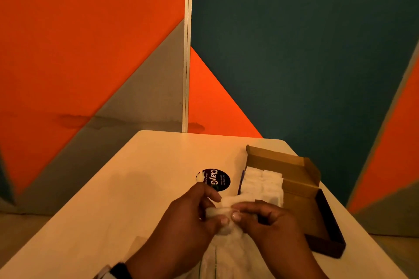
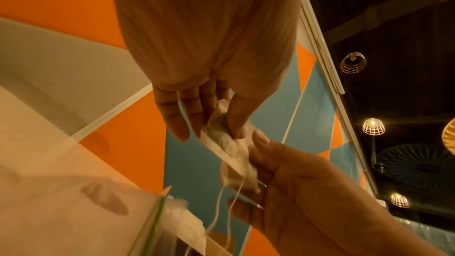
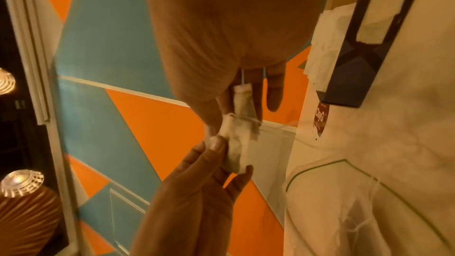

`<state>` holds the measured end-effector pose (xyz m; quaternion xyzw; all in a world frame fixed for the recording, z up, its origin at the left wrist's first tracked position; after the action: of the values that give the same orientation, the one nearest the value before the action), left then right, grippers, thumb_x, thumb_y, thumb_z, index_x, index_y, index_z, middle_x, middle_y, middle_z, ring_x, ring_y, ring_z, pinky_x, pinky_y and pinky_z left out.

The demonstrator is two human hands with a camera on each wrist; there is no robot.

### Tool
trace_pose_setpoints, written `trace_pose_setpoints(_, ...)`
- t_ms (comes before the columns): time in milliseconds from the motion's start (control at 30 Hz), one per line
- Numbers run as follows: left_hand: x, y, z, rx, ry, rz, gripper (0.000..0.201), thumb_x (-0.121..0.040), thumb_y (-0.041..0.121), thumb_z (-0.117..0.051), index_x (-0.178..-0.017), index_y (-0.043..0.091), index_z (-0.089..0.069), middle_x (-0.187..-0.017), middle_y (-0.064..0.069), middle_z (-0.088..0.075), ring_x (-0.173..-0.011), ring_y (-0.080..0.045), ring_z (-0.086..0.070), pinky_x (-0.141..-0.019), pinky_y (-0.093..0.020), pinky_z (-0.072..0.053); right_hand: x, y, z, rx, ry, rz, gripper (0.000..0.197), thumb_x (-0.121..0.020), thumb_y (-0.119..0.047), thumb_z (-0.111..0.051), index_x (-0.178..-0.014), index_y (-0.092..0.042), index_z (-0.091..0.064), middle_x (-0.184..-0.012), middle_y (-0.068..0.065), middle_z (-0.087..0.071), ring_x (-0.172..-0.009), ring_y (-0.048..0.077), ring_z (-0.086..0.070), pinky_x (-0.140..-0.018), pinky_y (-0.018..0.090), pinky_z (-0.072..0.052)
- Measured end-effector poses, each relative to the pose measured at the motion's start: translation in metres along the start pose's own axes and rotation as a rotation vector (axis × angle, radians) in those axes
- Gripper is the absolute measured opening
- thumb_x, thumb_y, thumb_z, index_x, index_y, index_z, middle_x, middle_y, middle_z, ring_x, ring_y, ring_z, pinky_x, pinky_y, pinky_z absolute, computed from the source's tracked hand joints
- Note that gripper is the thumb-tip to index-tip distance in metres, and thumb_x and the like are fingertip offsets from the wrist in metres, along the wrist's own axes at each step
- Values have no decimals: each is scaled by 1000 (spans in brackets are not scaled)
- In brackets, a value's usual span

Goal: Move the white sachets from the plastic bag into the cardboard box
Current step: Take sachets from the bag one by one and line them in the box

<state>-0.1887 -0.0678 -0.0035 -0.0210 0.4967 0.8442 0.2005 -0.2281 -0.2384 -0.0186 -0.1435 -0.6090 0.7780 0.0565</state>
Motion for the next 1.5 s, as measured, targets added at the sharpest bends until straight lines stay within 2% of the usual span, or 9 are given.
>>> trace_pose_setpoints(367,-4,19,18,-261,-170,-119,12,-86,29,-74,-92,37,-67,-89,15,-64,-75,-2,-63,-65,-13,-48,6,-4,1,380,-158,149,19,-86,-35,-72,-75,-51,-75,-84,-24,-69,-81,-4,-62,-71,12,-47)
trace_pose_setpoints(533,-8,17,30,-338,-193,-62,4,-88,29,-73,-90,32,-74,-89,18,-71,-84,3,-64,-82,-21,-55,7,-2,9,487,-141,172,14,-85,-38,-72,-75,-47,-73,-87,-34,-64,-86,-11,-57,-72,9,-44)
trace_pose_setpoints(667,-9,11,38,-286,-168,-31,8,-90,28,-70,-92,35,-72,-86,19,-69,-82,15,-60,-67,-5,-46,7,0,14,560,-122,177,13,-86,-43,-70,-75,-50,-68,-83,-30,-65,-89,-15,-52,-69,7,-44)
trace_pose_setpoints(800,-10,5,42,-208,-164,-16,16,-92,22,-68,-97,37,-70,-81,8,-67,-79,-2,-64,-68,-15,-48,5,3,21,559,-107,154,8,-86,-42,-70,-80,-46,-72,-83,-26,-66,-84,-7,-58,-70,10,-47)
trace_pose_setpoints(933,-11,-2,55,-208,-172,-10,19,-91,22,-70,-95,41,-70,-84,18,-66,-77,-4,-66,-69,-17,-49,-5,12,37,598,-79,41,8,-90,-38,-66,-89,-43,-72,-88,-28,-62,-81,-4,-56,-67,5,-39)
trace_pose_setpoints(1100,-11,2,51,-28,-204,4,20,-87,17,-74,-93,35,-74,-81,7,-71,-76,-11,-68,-76,-32,-56,-12,9,43,449,30,26,15,-96,-28,-61,-100,-39,-70,-98,-29,-57,-83,-10,-51,-66,4,-35)
trace_pose_setpoints(1300,-7,12,23,361,-148,-7,20,-86,0,-70,-93,17,-76,-72,-1,-70,-69,-10,-66,-61,-22,-53,4,-11,14,49,-41,202,37,-94,-14,-60,-89,-47,-75,-101,-35,-67,-99,-13,-60,-73,4,-48)
trace_pose_setpoints(1400,-7,12,12,532,-50,14,17,-85,-4,-68,-91,11,-74,-77,-10,-73,-67,-16,-67,-59,-27,-54,10,-11,6,-186,-72,187,20,-84,-36,-63,-95,-45,-77,-111,-23,-71,-108,1,-64,-86,26,-56)
trace_pose_setpoints(1500,-6,11,3,632,36,37,15,-85,-5,-67,-89,8,-72,-74,-12,-72,-66,-21,-67,-60,-33,-55,14,-9,4,-251,-108,187,38,-72,-64,-66,-102,-43,-75,-114,-22,-70,-111,4,-64,-88,32,-56)
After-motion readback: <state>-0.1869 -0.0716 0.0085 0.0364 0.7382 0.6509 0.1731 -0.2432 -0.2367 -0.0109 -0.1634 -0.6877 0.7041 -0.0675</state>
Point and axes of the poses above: each hand's wrist, its own x-axis away from the middle knuckle, its own z-axis out of the back of the hand, y = z × x, the point moved 2 cm from there along -x, towards the middle knuckle
